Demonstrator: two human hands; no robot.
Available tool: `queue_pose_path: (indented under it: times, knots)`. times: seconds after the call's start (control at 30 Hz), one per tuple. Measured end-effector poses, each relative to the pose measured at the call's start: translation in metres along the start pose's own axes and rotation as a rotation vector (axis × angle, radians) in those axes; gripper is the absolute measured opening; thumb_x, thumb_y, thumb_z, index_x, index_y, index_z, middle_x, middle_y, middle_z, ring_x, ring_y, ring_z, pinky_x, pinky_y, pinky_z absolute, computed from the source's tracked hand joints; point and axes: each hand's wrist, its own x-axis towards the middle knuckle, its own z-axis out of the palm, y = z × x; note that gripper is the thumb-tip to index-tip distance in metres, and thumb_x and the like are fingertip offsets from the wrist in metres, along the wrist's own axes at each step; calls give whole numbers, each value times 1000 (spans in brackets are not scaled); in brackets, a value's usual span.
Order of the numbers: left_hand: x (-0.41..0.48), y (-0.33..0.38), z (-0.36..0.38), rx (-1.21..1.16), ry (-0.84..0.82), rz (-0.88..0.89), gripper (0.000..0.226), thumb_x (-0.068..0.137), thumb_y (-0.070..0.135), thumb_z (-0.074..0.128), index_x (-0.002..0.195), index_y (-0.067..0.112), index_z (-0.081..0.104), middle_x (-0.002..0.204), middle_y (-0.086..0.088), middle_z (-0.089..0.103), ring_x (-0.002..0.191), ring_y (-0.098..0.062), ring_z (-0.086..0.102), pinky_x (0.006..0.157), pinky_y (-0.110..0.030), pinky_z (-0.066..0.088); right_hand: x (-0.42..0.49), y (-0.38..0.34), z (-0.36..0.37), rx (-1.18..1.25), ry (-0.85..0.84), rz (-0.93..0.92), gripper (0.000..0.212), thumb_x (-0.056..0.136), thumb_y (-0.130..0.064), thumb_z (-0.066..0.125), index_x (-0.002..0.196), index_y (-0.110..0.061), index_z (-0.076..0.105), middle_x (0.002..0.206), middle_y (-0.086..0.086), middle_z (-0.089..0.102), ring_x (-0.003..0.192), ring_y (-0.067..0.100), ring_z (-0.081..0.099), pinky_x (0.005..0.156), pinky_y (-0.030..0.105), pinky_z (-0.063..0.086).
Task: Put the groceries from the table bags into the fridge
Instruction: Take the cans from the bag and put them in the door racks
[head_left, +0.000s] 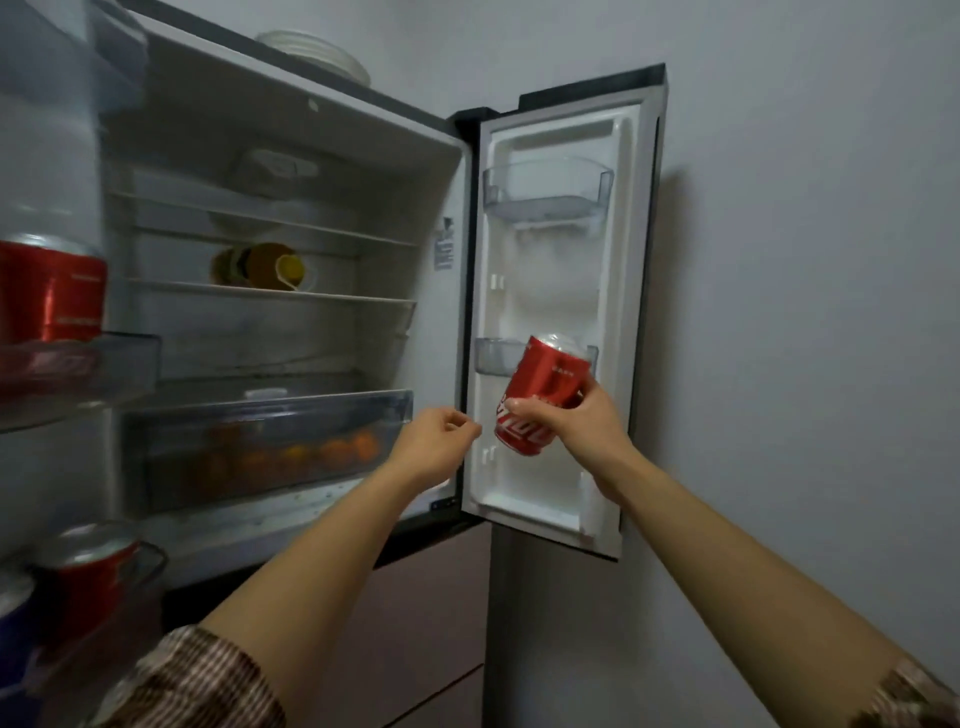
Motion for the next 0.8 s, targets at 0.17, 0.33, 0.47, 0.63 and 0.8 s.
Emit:
queue_pose_path:
  times: [0.17,0.33,0.47,0.63,0.8]
  knots:
    - [72,2,29,5,51,55,40,94,38,53,129,18,54,126,-7,58,112,-22,56,90,-35,47,77,-8,-10,-16,90,-152,67,66,-31,86,124,-19,53,106,-5,64,94,6,62,79,23,50]
    - [136,5,38,122,171,201,51,99,44,37,145,22,33,150,-6,35,136,-24,34,111,-46,33,155,-17,-12,-47,144,-214,66,63,-35,87,119,-20,55,105,-7,65,93,6,62,75,21,48]
    - [163,-5,41,265,157,367,44,97,54,33,130,28,47,136,2,48,126,-19,43,102,-44,42,202,-7,-8,-193,112,-174,66,61,-34,88,115,-16,55,102,-3,64,92,13,62,74,24,50]
    - [175,-16,48,80,186,384,33,90,55,45,106,27,54,115,10,52,106,-7,52,83,-25,47,240,11,-3,-456,23,-75,44,58,-33,88,93,-14,68,88,4,70,80,17,68,73,32,58]
    - [182,-16,53,35,215,391,30,85,58,50,96,30,55,111,13,50,105,-7,52,85,-29,48,256,18,-5,-547,-96,19,39,58,-34,89,87,-16,68,85,4,72,77,15,69,71,28,57]
